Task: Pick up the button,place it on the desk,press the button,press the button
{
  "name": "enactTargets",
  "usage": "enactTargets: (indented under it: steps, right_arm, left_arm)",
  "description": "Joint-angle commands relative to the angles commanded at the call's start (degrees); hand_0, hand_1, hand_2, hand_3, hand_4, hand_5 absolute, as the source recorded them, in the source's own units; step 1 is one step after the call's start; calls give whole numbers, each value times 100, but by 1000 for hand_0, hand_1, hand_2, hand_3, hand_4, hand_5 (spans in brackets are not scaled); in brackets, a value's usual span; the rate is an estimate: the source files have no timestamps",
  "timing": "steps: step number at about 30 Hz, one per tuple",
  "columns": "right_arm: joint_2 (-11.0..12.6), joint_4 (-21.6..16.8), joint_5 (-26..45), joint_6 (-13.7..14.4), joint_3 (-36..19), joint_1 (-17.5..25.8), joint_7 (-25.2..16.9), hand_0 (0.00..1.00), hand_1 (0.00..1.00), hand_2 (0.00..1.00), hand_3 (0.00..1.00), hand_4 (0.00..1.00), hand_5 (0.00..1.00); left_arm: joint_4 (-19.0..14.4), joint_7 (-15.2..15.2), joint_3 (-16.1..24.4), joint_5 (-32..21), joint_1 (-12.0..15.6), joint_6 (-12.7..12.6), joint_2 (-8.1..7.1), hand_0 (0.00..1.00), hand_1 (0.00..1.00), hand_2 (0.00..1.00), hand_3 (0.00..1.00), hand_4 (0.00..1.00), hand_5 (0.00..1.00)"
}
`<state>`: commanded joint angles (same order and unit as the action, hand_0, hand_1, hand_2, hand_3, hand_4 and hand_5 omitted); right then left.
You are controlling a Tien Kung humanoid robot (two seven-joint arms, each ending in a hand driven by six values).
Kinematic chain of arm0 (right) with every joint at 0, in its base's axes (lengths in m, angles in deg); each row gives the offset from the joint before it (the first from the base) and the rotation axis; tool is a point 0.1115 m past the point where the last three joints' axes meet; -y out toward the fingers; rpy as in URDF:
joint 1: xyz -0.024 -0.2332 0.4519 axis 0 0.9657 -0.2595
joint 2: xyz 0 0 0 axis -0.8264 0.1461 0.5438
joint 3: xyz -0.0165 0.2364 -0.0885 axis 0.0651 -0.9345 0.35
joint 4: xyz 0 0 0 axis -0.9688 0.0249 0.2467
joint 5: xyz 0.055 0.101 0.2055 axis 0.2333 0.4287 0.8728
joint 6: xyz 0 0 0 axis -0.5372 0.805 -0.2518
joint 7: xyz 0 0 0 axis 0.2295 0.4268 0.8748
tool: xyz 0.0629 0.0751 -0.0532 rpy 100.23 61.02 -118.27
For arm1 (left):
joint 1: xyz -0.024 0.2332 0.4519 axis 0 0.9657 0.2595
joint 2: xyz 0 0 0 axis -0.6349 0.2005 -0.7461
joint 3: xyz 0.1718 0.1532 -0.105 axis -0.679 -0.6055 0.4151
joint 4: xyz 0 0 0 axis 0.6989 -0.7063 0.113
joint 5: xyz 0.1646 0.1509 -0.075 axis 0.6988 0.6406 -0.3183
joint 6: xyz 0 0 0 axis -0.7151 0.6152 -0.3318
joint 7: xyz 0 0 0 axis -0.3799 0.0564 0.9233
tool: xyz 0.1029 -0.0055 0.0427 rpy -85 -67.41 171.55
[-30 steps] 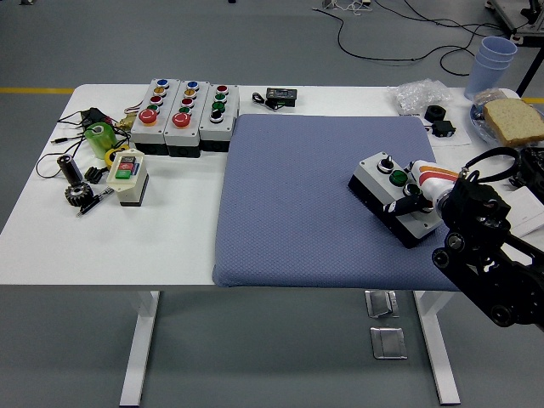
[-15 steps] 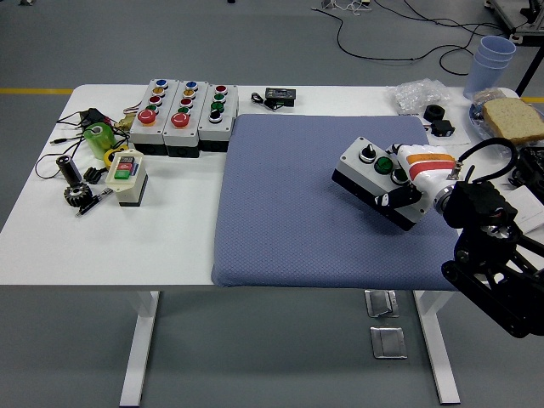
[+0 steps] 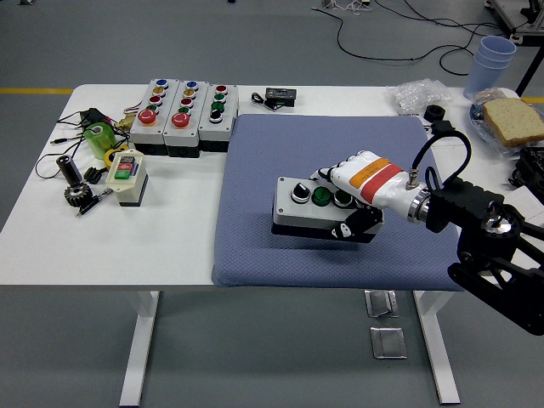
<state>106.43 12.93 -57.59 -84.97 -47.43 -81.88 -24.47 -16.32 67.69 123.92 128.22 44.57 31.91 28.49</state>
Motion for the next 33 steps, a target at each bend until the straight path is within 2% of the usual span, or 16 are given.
enactTargets:
  steps: [3, 11, 14, 15, 20, 21, 33]
  right_arm:
    - [-15, 57, -78, -58, 211, -118, 21, 137, 150, 397, 506, 678, 36]
    - [-114, 324, -119, -70, 360, -205, -10, 154, 160, 404, 510, 683, 11]
    - [-147, 450, -143, -19, 413, -222, -66, 154, 160, 404, 510, 683, 11]
    - [-150, 460, -145, -14, 418, -223, -71, 206, 202, 434, 515, 701, 2]
    - [-153, 557, -166, 72, 519, -251, -119, 206, 202, 434, 515, 701, 2]
    - [-152, 572, -172, 61, 529, -250, -111, 218, 224, 458, 518, 709, 2]
    - [-183, 674, -124, -143, 484, -209, 33, 227, 226, 462, 522, 710, 2]
  left_arm:
    - [0, -1, 0, -28, -5, -4, 0, 653, 639, 658, 558, 328, 847]
    - [0, -2, -11, -43, -10, -6, 0, 653, 640, 660, 558, 328, 845]
    - [0, -1, -25, -46, -10, -5, 0, 653, 640, 660, 558, 328, 845]
    - [0, -1, -27, -47, -10, -5, 0, 653, 640, 658, 558, 329, 846]
    - [0, 0, -29, -45, -14, -2, 0, 653, 640, 658, 558, 329, 846]
    - [0, 0, -29, -45, -14, -2, 0, 653, 640, 660, 558, 328, 846]
    - [0, 1, -26, -42, -13, -4, 0, 653, 640, 660, 558, 329, 846]
